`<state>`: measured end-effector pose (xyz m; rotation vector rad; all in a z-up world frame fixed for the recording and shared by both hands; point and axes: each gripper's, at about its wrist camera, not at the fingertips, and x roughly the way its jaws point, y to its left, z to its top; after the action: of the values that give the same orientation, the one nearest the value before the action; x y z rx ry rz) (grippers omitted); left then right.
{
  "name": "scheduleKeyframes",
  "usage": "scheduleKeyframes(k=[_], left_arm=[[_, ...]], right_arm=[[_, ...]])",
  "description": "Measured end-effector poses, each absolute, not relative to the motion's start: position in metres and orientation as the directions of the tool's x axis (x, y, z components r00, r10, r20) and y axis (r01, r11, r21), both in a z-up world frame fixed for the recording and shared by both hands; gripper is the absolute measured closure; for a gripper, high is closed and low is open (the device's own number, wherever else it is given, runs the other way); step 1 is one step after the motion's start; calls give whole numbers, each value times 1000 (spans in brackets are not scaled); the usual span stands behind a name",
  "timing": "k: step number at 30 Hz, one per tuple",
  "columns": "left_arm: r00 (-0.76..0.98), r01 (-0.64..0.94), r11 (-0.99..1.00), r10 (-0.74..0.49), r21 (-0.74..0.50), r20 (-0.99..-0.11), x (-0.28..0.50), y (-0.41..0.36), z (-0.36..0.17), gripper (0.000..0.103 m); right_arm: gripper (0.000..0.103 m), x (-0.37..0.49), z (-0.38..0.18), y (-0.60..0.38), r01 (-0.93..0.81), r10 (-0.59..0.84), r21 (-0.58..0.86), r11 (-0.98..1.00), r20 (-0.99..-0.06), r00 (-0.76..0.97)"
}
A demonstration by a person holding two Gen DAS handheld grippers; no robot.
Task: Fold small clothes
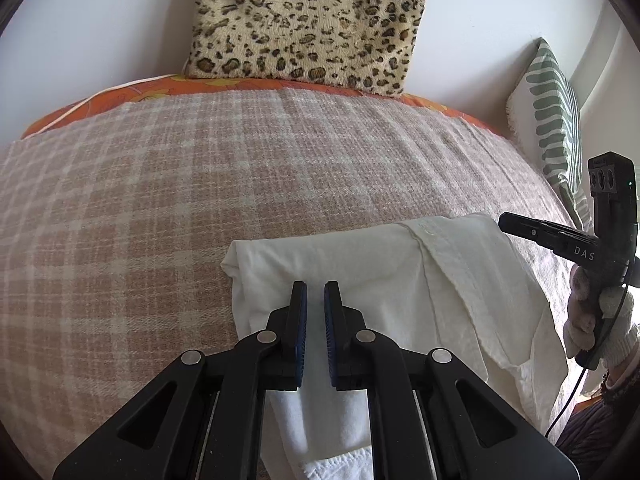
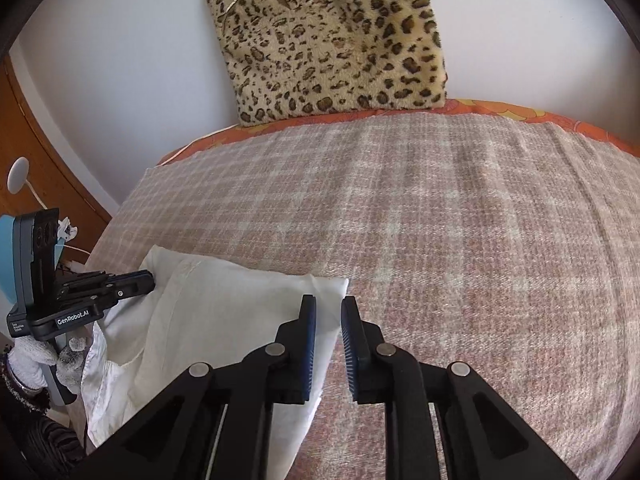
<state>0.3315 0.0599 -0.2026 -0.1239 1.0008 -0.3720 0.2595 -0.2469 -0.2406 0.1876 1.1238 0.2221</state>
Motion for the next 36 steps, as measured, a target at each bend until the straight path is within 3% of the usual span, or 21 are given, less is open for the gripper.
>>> scheduleKeyframes(k=[3, 5, 9, 16, 22, 27, 29, 33, 35, 36], left_arm=[[501, 233, 926, -375, -295, -780, 335, 67, -194, 96], [506, 236, 923, -383, -303, -773, 337, 67, -191, 96], [501, 230, 928, -371, -293, -782, 346, 64, -196, 96], [481, 206, 945, -323, -254, -815, 352, 73, -214, 95], [516, 100, 979, -203, -178, -832, 354, 98, -210, 89], [589, 116, 986, -162, -116, -792, 339, 102, -183, 87], [610, 126, 986, -166, -112, -775, 334, 101, -173, 85], [639, 153, 982, -181, -107, -747, 321, 99, -158, 77], [655, 169, 981, -182, -92, -734, 316, 96, -152, 69], [660, 178, 980, -184, -87, -728, 313, 94, -149, 68]], right_arm=[[87, 262, -232, -241, -124, 304, 278, 953, -849, 432], [78, 265, -233, -230, -167, 332, 288, 943, -846, 418], [77, 274, -254, -215, -176, 260, 207, 962, -893, 367], [79, 275, -272, -237, -83, 217, 201, 976, -916, 337], [79, 268, -269, -238, -90, 188, 167, 982, -920, 343], [75, 260, -253, -244, -77, 184, 167, 983, -911, 370], [66, 255, -245, -247, -76, 198, 183, 980, -903, 382], [59, 242, -227, -247, -95, 234, 214, 972, -890, 393], [44, 235, -219, -246, -102, 234, 210, 972, -883, 406], [42, 233, -214, -246, -102, 233, 209, 973, -879, 416]])
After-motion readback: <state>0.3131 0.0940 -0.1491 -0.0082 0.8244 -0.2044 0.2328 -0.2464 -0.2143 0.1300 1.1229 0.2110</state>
